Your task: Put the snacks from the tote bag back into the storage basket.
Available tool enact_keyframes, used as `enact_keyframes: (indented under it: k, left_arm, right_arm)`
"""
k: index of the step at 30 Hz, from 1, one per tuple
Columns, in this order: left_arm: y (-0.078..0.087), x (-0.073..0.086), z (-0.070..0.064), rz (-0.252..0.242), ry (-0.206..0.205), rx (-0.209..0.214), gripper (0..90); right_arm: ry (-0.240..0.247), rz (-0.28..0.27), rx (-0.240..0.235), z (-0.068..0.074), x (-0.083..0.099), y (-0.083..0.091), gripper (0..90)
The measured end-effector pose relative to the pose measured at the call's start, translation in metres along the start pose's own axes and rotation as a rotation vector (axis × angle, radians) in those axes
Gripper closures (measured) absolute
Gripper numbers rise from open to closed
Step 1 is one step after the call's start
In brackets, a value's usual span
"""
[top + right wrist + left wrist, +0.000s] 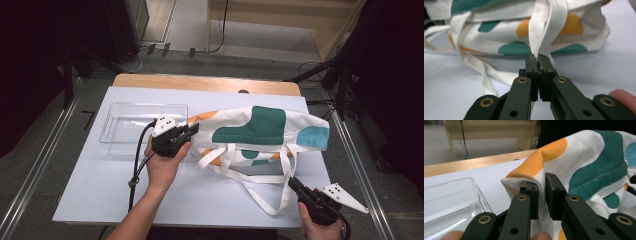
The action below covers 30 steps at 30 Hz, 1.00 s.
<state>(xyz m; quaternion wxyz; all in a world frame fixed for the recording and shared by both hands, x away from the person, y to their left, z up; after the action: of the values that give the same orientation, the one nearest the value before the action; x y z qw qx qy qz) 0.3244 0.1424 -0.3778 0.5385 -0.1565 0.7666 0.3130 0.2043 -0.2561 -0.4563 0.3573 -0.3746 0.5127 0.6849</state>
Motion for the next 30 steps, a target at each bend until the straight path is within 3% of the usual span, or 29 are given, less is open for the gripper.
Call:
enact_keyframes:
  k: [4, 7, 12, 15, 18, 21, 23, 28, 30]
  left_arm:
    - [0.004, -0.001, -0.004, 0.002, -0.005, 0.023, 75.7]
    - [0.007, -0.001, -0.009, -0.004, -0.003, 0.02, 61.1]
    - [0.022, 0.001, -0.021, -0.027, -0.012, -0.033, 43.1]
    - [0.032, 0.005, -0.031, -0.048, -0.035, -0.041, 43.2]
    - [0.034, 0.012, -0.048, -0.048, -0.069, -0.01, 46.9]
    - [0.021, 0.022, -0.066, 0.022, -0.105, 0.081, 52.3]
    - [0.006, 0.03, -0.075, 0.081, -0.106, 0.124, 52.8]
    - [-0.027, 0.043, -0.081, 0.167, -0.087, 0.133, 52.3]
    - [-0.038, 0.046, -0.082, 0.198, -0.084, 0.146, 58.3]
  right_arm:
    - [-0.002, -0.066, -0.009, 0.008, -0.009, 0.0, 89.7]
    - [0.008, -0.089, -0.007, 0.016, -0.017, -0.005, 89.6]
    - [0.034, -0.09, 0.037, 0.023, -0.021, -0.019, 89.5]
    - [0.061, -0.092, 0.071, 0.023, -0.022, -0.023, 89.5]
    - [0.055, -0.097, 0.08, 0.022, -0.023, -0.025, 89.5]
    - [0.05, -0.099, 0.08, 0.023, -0.024, -0.027, 89.6]
    - [0.05, -0.099, 0.075, 0.024, -0.025, -0.028, 89.5]
    - [0.053, -0.112, 0.044, 0.028, -0.026, -0.028, 89.4]
    - [0.055, -0.114, 0.038, 0.029, -0.025, -0.027, 89.5]
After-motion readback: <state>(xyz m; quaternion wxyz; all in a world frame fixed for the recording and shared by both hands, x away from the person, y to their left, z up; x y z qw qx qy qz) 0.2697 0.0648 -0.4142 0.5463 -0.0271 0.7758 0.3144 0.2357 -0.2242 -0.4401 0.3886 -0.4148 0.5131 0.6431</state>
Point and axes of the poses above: each handheld gripper's, and its own axes: y roughly backward along the jaws, x roughly out of its underside, z roughly to its left, the point moved 1 cm from there along -y, roughly forward along the jaws, and after that the axes turned 13 degrees about x, right-handed, at the moved point
